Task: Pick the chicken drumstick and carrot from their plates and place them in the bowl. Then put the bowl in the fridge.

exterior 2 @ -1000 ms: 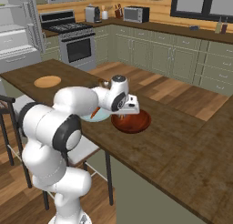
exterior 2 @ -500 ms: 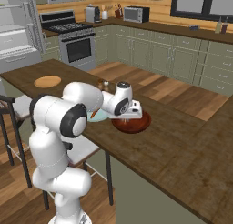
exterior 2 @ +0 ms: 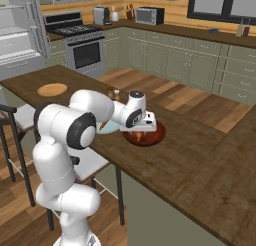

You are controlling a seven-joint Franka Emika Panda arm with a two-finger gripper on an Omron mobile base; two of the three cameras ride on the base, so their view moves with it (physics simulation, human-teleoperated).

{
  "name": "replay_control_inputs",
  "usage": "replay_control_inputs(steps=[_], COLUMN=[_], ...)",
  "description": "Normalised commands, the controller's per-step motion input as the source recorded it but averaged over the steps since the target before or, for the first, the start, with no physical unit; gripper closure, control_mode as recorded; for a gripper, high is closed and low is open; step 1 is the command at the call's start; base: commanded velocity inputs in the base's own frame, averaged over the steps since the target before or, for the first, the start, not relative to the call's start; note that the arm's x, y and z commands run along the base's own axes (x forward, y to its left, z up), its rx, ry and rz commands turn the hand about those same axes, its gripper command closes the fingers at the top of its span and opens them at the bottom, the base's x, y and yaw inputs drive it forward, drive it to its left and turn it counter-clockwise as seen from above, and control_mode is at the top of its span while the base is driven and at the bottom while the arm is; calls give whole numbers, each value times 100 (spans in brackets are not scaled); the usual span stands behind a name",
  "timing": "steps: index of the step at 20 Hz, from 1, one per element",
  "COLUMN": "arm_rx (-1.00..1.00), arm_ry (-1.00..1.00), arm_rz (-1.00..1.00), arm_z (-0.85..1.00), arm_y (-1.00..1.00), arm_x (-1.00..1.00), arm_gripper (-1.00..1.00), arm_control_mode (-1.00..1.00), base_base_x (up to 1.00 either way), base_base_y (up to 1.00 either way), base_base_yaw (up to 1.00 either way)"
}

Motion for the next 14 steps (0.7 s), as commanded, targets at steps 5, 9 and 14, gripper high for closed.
replay_control_inputs(steps=[5,9,14], arm_rx=[3,7,0], arm_ry=[-11,-4,0], arm_rz=[0,-3,-11], arm_z=[73,58,31], arm_y=[45,91,100], arm_x=[-35,-20,0], arm_gripper=[-100,-100,-100], arm_control_mode=[-100,-100,-100], base_base_x=[0,0,0], base_base_y=[0,0,0], base_base_yaw=[0,0,0])
